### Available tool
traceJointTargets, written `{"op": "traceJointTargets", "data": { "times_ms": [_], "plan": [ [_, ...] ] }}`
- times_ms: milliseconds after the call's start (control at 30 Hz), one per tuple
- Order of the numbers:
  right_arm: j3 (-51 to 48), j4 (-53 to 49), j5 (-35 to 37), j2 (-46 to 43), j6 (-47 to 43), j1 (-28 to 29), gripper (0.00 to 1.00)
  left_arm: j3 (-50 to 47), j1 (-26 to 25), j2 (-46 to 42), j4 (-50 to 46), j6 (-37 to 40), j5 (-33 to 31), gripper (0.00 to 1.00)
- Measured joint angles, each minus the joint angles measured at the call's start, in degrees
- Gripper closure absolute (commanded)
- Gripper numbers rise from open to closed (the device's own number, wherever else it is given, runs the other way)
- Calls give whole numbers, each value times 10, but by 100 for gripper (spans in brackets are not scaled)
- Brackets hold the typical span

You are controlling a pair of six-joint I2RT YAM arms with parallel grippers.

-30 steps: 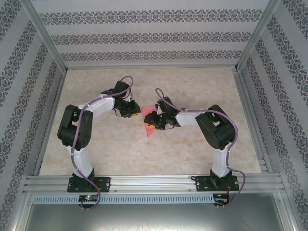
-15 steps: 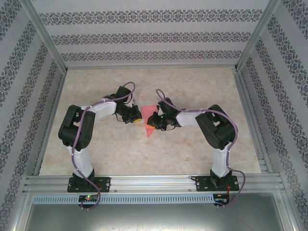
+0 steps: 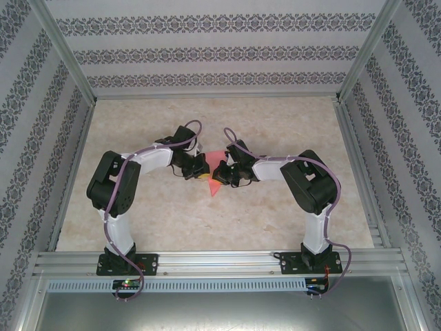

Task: Fold a paper plane with a square sheet of paper (pick it up from the middle)

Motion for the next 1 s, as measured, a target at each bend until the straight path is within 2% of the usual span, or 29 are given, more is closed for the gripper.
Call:
{"op": "traceJointTargets", "data": {
  "times_ms": [400, 1000],
  "plan": [
    [1, -2, 0, 0, -3, 0, 100, 26, -2, 33, -2, 0, 3, 98],
    [1, -1, -1, 0, -6, 0, 100, 31, -6, 56, -22, 20, -31, 100]
  ]
}}
